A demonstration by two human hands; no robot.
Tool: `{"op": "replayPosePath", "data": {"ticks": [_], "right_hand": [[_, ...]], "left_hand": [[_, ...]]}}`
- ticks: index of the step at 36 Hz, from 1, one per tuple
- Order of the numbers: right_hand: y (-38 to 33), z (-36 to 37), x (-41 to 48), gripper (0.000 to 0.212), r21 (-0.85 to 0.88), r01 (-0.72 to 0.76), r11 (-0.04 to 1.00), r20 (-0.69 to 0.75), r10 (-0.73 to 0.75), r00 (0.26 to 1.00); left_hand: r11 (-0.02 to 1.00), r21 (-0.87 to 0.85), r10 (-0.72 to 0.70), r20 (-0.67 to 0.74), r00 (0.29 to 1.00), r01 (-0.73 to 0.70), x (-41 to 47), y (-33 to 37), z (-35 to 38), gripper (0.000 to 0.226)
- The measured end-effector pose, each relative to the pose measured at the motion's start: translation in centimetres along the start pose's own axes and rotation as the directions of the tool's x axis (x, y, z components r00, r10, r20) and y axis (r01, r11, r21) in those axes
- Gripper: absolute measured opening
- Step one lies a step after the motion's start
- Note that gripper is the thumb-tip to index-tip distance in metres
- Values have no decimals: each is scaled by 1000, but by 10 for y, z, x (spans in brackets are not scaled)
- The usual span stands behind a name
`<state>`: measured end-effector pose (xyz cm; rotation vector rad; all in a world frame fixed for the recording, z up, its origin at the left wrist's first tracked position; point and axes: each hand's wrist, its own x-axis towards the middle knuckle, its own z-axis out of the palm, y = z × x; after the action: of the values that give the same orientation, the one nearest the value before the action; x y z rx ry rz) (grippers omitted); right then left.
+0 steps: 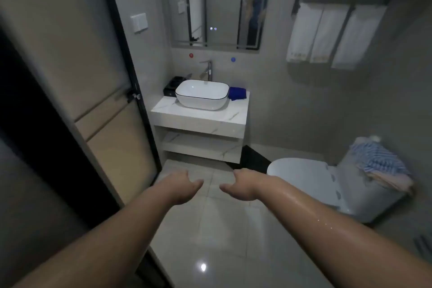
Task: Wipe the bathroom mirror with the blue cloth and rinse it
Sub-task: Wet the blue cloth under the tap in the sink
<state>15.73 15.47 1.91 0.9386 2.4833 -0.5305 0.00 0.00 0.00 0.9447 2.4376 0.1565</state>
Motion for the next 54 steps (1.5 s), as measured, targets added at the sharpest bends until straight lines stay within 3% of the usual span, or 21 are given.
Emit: {"op": "replayPosePath", "data": {"ticks": [10,18,29,37,48,54], "right_hand": [[4,-40,65,100,9,-7,1000,-28,8,1000],[0,-73,136,97,-53,49,997,-9,-49,999],[52,-126,293,108,5,86,996,-24,-85,996],[94,-189,384,97,63,88,994,-16,-87,996],[65,-241,481,85,113,132,985,19,-135,991],[37,-268,553,93,122,97,988,10,-99,995]], "left_hand": [[993,100,60,-31,998,-57,51,20,-23,87],[996,64,67,-68,995,-62,113,23,-41,87],[998,37,57,-37,998,-55,265,70,-75,80],[1000,1,-6,-52,999,6,360,95,-114,81],[1000,19,-18,-25,1000,19,472,79,-164,77],[997,81,20,-11,1000,-19,555,47,-202,74]]}}
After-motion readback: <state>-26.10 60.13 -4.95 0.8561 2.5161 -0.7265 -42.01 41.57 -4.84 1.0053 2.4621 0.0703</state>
